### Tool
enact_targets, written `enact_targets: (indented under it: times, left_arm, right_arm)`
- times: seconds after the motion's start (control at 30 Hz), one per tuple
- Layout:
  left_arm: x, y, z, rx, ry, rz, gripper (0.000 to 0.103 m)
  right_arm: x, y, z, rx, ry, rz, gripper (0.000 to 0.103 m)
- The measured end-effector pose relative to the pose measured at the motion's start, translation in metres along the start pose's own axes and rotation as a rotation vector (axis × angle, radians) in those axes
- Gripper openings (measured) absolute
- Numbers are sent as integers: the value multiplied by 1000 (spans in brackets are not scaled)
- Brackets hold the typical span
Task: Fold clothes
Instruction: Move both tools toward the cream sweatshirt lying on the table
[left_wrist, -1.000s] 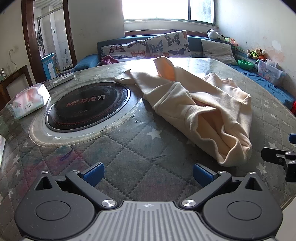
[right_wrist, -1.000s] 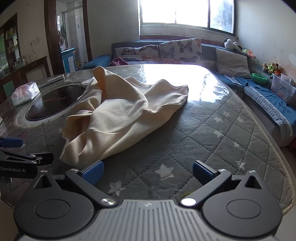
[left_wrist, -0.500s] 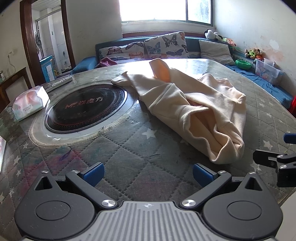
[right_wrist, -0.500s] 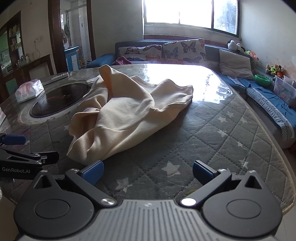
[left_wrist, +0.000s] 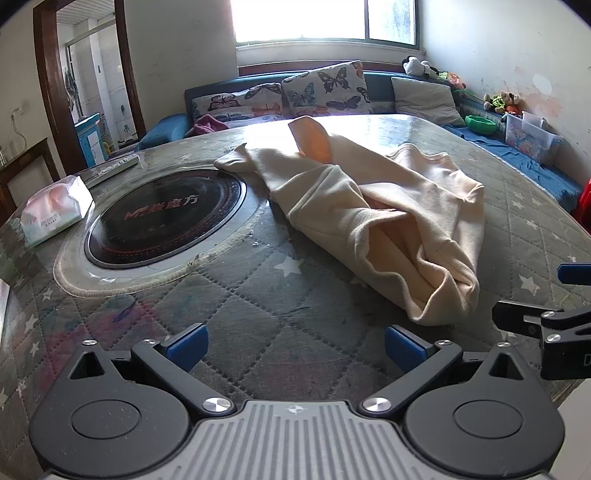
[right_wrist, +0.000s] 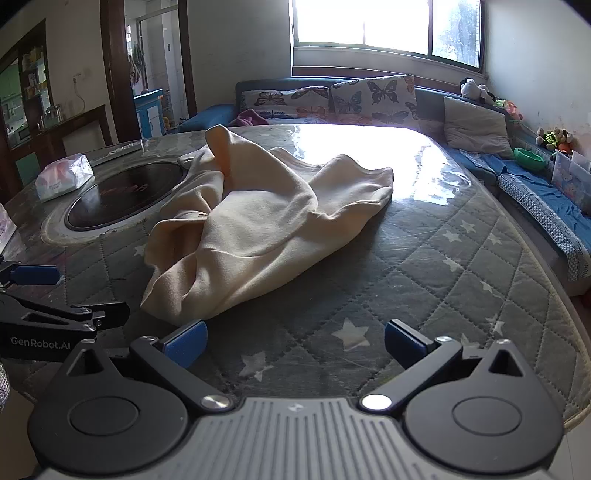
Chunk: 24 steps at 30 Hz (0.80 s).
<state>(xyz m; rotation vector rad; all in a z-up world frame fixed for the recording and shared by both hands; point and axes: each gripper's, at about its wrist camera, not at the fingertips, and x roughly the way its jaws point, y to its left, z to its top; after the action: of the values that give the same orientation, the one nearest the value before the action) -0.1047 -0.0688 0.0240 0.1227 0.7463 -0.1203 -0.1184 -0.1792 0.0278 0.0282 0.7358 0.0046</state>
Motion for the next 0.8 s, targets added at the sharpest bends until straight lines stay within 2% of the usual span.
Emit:
enact_targets:
  times: [0.8]
  left_arm:
    - [1,-3,1,6,7,-8,103]
  right_arm:
    - [5,8,0,-24,24,28,103]
